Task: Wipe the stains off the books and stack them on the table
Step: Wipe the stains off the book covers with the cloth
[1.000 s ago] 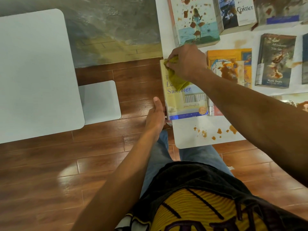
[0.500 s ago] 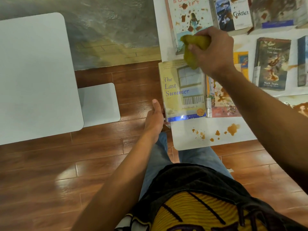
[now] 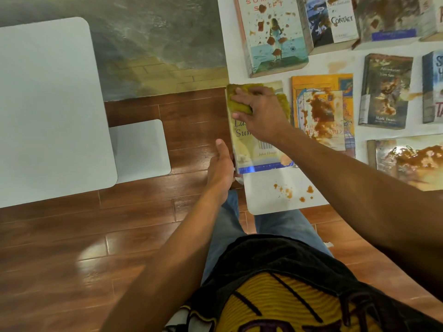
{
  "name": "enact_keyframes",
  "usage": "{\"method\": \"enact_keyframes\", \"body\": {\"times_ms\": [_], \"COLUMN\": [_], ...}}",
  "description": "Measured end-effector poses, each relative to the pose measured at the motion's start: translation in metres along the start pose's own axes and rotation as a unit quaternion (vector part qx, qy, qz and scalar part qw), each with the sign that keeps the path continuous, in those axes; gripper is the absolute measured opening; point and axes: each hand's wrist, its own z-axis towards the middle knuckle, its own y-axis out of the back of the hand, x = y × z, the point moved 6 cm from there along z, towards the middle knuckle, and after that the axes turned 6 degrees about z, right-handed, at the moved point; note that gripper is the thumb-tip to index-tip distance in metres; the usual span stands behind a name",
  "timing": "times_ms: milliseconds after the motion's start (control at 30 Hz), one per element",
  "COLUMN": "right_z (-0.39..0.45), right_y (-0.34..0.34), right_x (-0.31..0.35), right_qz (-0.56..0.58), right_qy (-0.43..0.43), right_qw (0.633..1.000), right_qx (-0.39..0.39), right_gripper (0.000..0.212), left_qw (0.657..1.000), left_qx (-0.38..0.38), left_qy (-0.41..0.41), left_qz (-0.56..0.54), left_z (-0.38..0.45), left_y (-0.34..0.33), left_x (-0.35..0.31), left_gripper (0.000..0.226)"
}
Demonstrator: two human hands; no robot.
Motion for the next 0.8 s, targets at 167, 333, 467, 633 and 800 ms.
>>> {"method": "enact_keyframes", "body": {"times_ms": [167,333,467,633,800], "right_z": [0.0,-0.002,-0.009,-0.03,-0.058], "right_y": [-0.004,-0.009,-0.01,-0.017,-0.026], "right_x": [-0.003,-0.004,-0.005,-0.004,-0.001], "right_qz": [-0.016,-0.048,-0.04,-0.05,-0.051], "right_qy": [0.018,0.031,0.032,0.037,0.026], "right_qw": [1.0,0.998,0.998,0.997,0.996], "right_qx": [0.013,0.031,0.037,0.052,0.065], "right_gripper": [0.051,0.049,0.048,0.049,0.05], "left_qw": [1.0,0.998,0.997,0.994,0.992], "left_qx": [-0.001,0.006,0.017,0.031,0.044], "left_qy": [0.003,0.012,0.019,0.031,0.017], "left_qz": [-0.03,-0.055,-0.074,-0.103,-0.116], "left_z": [-0.002,0.001,0.004,0.006,0.005], "left_y": [0.001,-0.003,-0.006,-0.005,-0.005], "left_x": [-0.002,0.003,0.004,0.006,0.004], "left_gripper": [0.073,0.082,0.089,0.094,0.098]}}
